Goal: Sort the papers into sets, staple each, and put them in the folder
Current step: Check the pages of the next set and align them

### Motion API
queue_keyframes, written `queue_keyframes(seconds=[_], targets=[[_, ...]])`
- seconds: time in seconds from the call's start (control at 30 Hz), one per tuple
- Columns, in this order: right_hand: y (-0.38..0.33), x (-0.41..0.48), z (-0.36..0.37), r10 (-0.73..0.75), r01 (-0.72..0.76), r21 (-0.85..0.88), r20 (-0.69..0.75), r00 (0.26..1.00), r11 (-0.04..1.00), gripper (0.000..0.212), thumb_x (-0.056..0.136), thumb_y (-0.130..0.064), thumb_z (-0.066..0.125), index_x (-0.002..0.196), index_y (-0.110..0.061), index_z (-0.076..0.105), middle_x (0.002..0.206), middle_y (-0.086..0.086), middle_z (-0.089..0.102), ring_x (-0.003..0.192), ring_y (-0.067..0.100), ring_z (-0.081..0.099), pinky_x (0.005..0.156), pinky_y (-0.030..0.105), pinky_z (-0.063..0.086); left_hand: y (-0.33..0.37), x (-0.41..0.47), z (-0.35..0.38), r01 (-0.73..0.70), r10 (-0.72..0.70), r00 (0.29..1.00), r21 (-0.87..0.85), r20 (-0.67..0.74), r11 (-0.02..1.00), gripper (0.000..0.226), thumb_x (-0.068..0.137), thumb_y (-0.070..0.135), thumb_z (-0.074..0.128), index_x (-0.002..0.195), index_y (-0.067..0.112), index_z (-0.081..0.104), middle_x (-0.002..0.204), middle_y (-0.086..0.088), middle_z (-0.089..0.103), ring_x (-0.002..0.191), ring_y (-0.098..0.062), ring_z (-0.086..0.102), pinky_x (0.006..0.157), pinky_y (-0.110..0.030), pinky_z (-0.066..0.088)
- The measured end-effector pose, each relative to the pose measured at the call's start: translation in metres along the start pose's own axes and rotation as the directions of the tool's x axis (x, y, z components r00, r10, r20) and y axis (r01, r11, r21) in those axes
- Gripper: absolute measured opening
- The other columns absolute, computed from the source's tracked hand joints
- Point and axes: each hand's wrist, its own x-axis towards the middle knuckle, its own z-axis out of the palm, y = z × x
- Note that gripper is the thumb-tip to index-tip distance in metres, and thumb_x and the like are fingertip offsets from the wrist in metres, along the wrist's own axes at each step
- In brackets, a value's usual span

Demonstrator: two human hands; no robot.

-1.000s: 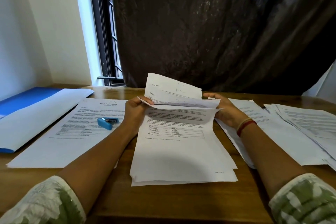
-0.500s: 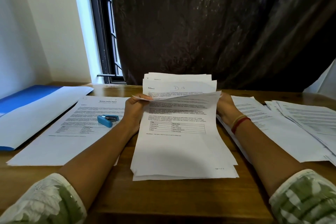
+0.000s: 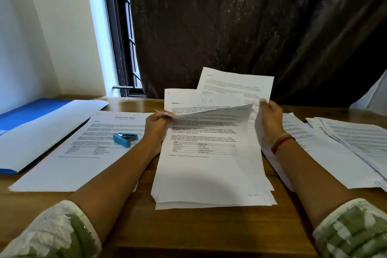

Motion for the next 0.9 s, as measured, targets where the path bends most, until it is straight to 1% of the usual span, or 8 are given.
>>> queue_keyframes(seconds=[0.13,0.3,0.37,0.5,0.63,0.7,0.8,0.9], targets=[[0.000,0.011,-0.004,0.071,-0.021,-0.209,0.234,0.970,0.978,0.024,0.097,-0.022,0.053,0.122,-0.024,0.052,0.115,-0.002,0.064,0.100,0.021,0.061,0.087,0.043,0.051,0.002,0.001,0.000,0.038,-0.037,0.999,-0.035,0.011,0.999,0.012,0.090,0.005,0.056,0.094,0.010,0.066,0.106,-0.019,0.068,0.091,-0.038,0.066,0.081,-0.048,0.056],[-0.003,0.015,-0.010,0.207,0.045,-0.488,0.449,0.869,0.872,0.045,0.084,-0.015,0.072,0.122,-0.031,0.054,0.113,0.000,0.067,0.102,0.026,0.064,0.083,0.046,0.057,0.001,0.001,-0.001,0.039,-0.039,0.999,-0.018,-0.007,0.999,0.013,0.089,0.002,0.057,0.094,0.012,0.065,0.097,-0.016,0.070,0.083,-0.034,0.068,0.080,-0.047,0.057],[-0.004,0.017,-0.013,0.196,-0.009,-0.482,0.338,0.921,0.876,0.039,0.084,-0.005,0.070,0.119,-0.018,0.060,0.116,0.006,0.067,0.104,0.030,0.064,0.086,0.044,0.055,0.003,-0.002,0.000,0.062,-0.062,0.998,-0.011,-0.015,0.998,0.012,0.089,0.003,0.057,0.092,0.012,0.063,0.091,-0.014,0.069,0.078,-0.030,0.067,0.074,-0.042,0.057],[-0.033,0.017,-0.013,-0.126,0.134,-0.432,0.047,0.991,0.892,0.026,0.088,-0.005,0.067,0.113,0.001,0.064,0.117,0.015,0.065,0.095,0.024,0.060,0.083,0.032,0.048,0.004,-0.004,0.000,0.057,-0.058,0.998,-0.013,-0.007,0.998,0.014,0.088,-0.001,0.053,0.086,0.009,0.063,0.087,-0.017,0.066,0.074,-0.029,0.064,0.065,-0.036,0.055],[-0.092,0.011,0.000,-0.509,0.407,-0.484,-0.097,0.855,0.775,0.026,0.099,-0.016,0.050,0.112,0.002,0.062,0.110,0.019,0.064,0.096,0.026,0.059,0.082,0.028,0.045,0.003,-0.004,0.000,0.045,-0.045,0.999,0.009,0.003,0.999,0.013,0.089,0.002,0.053,0.092,0.006,0.065,0.094,-0.020,0.068,0.081,-0.034,0.065,0.075,-0.043,0.055],[-0.122,0.013,0.008,-0.630,0.500,-0.480,-0.153,0.762,0.721,0.028,0.102,-0.018,0.043,0.115,0.001,0.060,0.113,0.019,0.063,0.102,0.026,0.059,0.083,0.024,0.042,0.002,-0.003,-0.001,0.041,-0.041,0.999,0.029,0.006,0.999,0.011,0.089,0.004,0.054,0.091,0.007,0.064,0.089,-0.018,0.068,0.077,-0.031,0.066,0.070,-0.039,0.055],[-0.160,0.022,0.016,-0.678,0.573,-0.375,-0.273,0.683,0.729,0.028,0.102,-0.015,0.038,0.116,-0.001,0.058,0.113,0.014,0.062,0.098,0.016,0.057,0.073,0.008,0.040,0.002,-0.003,-0.002,0.030,-0.031,0.999,0.065,0.009,0.997,0.008,0.091,0.007,0.055,0.087,0.009,0.061,0.080,-0.014,0.067,0.068,-0.025,0.064,0.060,-0.032,0.053],[-0.182,0.033,0.020,-0.579,0.580,-0.122,-0.375,0.724,0.805,0.021,0.101,-0.010,0.037,0.107,-0.006,0.057,0.110,0.006,0.059,0.087,0.006,0.056,0.064,0.002,0.042,0.001,-0.001,-0.003,0.049,-0.050,0.999,0.082,0.007,0.995,0.005,0.091,0.009,0.056,0.091,0.010,0.061,0.086,-0.015,0.068,0.074,-0.028,0.065,0.064,-0.034,0.054]])
